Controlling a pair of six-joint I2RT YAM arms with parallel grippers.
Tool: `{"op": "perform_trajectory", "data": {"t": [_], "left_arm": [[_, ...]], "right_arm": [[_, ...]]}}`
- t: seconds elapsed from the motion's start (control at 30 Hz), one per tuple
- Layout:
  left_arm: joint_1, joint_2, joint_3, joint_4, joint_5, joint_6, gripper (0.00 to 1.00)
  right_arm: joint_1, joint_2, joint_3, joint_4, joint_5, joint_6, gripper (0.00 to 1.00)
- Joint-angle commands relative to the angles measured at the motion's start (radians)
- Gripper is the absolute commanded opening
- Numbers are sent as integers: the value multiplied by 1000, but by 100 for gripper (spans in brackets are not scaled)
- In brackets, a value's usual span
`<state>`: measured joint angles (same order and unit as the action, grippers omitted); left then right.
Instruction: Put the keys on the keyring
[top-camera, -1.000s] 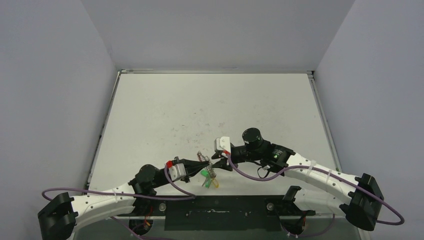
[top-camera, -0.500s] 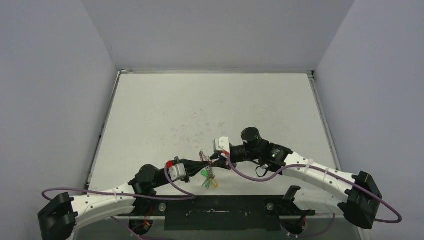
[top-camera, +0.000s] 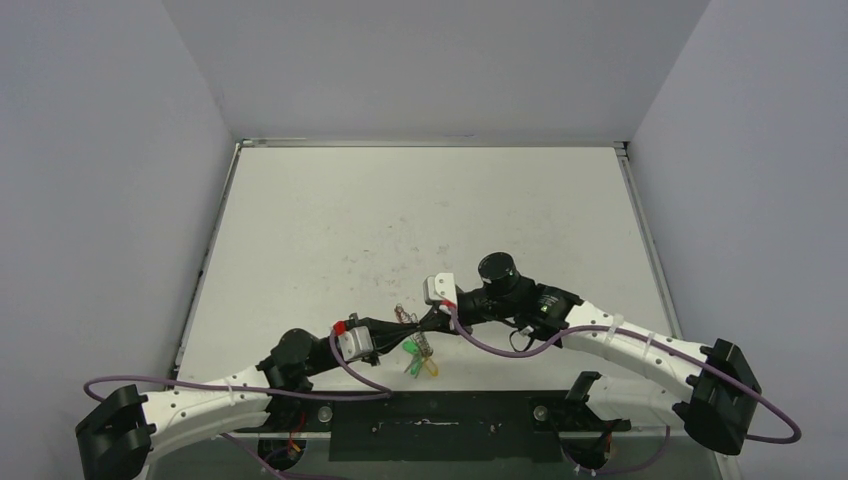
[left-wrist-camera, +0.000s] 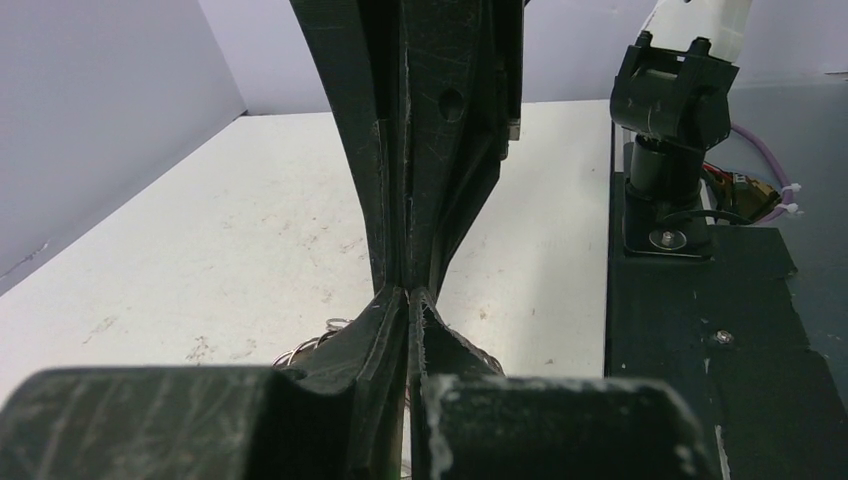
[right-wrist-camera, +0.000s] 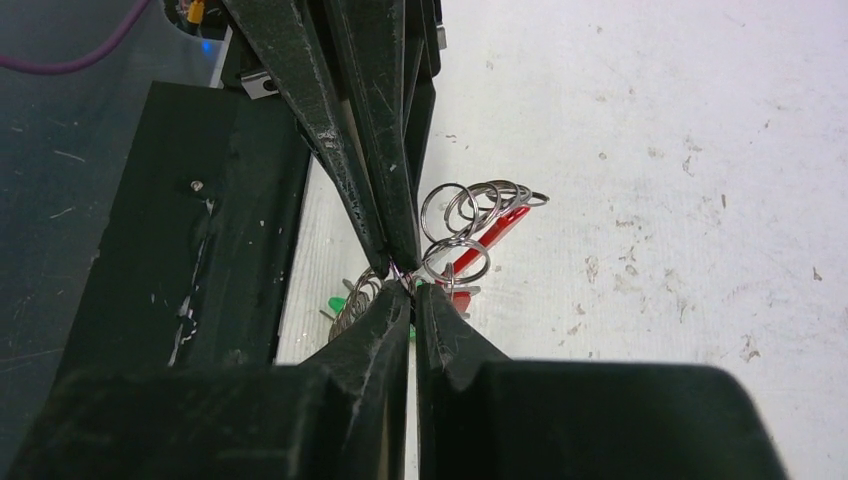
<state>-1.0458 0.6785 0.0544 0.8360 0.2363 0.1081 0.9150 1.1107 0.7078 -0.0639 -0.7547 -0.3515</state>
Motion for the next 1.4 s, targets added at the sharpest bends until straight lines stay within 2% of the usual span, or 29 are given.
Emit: {"op": "perform_trajectory", "data": {"t": [0.0, 0.13, 0.27, 0.53, 0.63, 0.93, 1.27, 1.37], "left_arm": [[-2, -45, 27, -11, -38, -16, 9], [-3, -91, 65, -193, -114, -3, 22], [-3, -100, 87, -270, -138, 14, 25], [-3, -39, 146, -353, -105, 40, 25], [-3, 2, 162, -335, -77, 42, 25], [-3, 119, 176, -219, -5, 25, 25], [-3, 133, 166, -155, -20, 17, 28], [-3, 137, 165, -156, -22, 13, 26]], "right_arm": [[-3, 16, 120, -146, 31, -25, 0], [1, 69, 269, -449, 111, -37, 0], [1, 148, 395, -655, 177, -33, 0], [26, 327, 628, -933, 276, 6, 0], [39, 367, 684, -972, 289, 31, 0], [66, 425, 731, -948, 287, 91, 0], [86, 449, 733, -925, 284, 101, 0], [87, 449, 734, -919, 281, 102, 0]]}}
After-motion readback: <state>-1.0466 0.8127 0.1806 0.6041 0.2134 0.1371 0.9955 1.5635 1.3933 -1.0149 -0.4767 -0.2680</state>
